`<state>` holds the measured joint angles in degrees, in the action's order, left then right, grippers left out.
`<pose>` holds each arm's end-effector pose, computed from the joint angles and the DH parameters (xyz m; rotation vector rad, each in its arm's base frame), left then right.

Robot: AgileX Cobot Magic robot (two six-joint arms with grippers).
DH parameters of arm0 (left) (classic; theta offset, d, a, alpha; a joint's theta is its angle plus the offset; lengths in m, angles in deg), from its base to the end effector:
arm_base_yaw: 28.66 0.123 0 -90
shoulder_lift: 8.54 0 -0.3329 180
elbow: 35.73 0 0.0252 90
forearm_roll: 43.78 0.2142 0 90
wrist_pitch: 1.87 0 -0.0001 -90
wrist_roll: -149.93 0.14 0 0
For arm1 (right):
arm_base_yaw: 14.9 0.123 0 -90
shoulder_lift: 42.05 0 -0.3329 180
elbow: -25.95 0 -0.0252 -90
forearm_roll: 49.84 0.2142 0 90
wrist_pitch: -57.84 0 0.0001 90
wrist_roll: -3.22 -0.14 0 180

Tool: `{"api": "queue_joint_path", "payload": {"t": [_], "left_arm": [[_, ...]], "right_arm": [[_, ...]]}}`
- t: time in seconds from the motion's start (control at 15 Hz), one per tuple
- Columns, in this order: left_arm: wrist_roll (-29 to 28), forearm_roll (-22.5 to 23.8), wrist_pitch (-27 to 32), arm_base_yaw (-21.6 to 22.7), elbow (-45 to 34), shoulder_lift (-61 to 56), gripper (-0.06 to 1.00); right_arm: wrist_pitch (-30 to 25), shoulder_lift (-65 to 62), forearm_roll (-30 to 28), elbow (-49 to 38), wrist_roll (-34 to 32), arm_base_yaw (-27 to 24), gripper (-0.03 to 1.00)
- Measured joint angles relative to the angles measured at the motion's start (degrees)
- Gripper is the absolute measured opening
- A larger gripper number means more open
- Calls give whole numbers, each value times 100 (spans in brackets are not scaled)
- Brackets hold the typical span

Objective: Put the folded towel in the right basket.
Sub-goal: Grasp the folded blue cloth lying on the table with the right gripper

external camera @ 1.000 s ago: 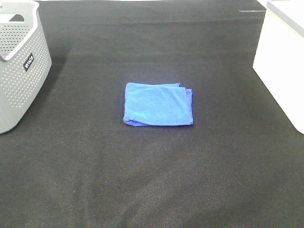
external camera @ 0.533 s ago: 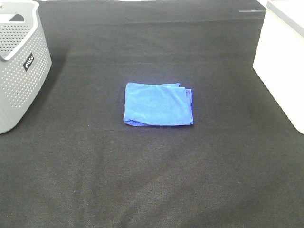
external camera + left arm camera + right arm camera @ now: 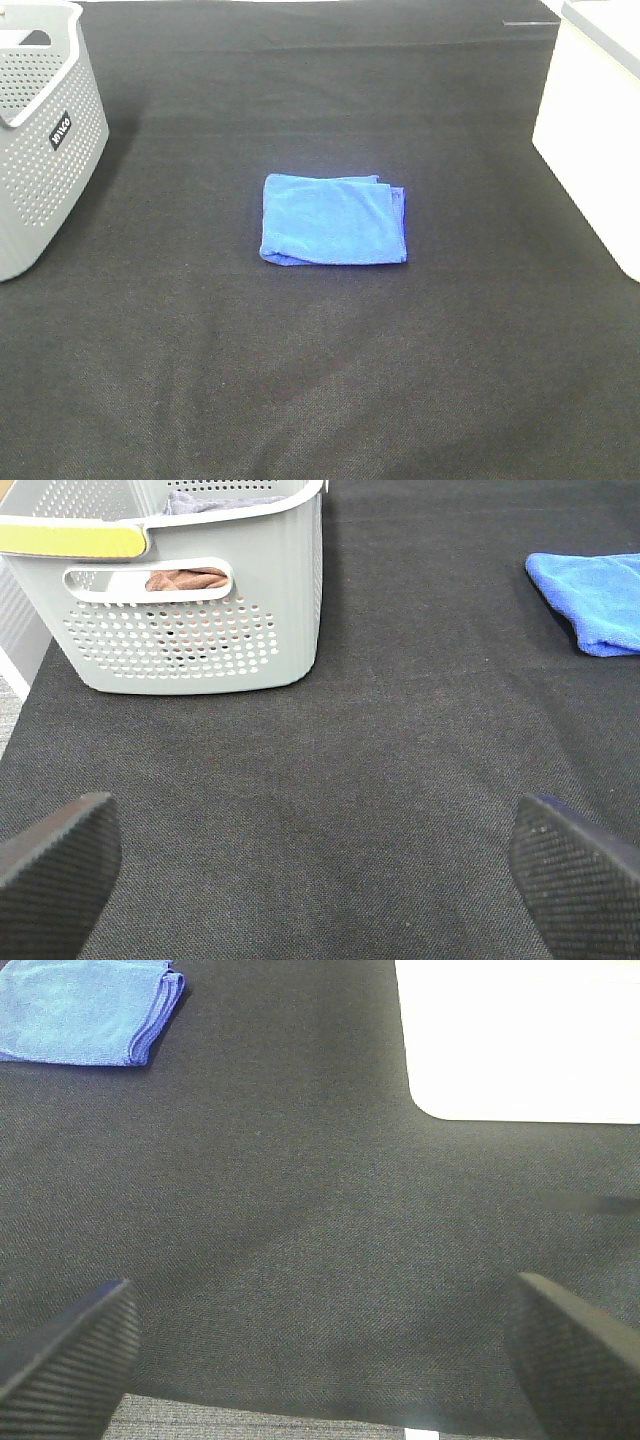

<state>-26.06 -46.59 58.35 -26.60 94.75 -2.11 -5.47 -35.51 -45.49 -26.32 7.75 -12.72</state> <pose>-0.0417 -0.0075 0.2394 0.0367 2.0263 0.0084 -0.0425 0.0079 0.2192 -0.1282 2.1257 0.0682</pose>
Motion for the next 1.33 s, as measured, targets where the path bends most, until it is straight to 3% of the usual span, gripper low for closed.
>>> {"api": "queue_joint_path", "payload": {"t": [1.33], "left_arm": [[0, 0, 0, 0, 0, 0, 99]], "right_arm": [[0, 0, 0, 0, 0, 0, 95]]}}
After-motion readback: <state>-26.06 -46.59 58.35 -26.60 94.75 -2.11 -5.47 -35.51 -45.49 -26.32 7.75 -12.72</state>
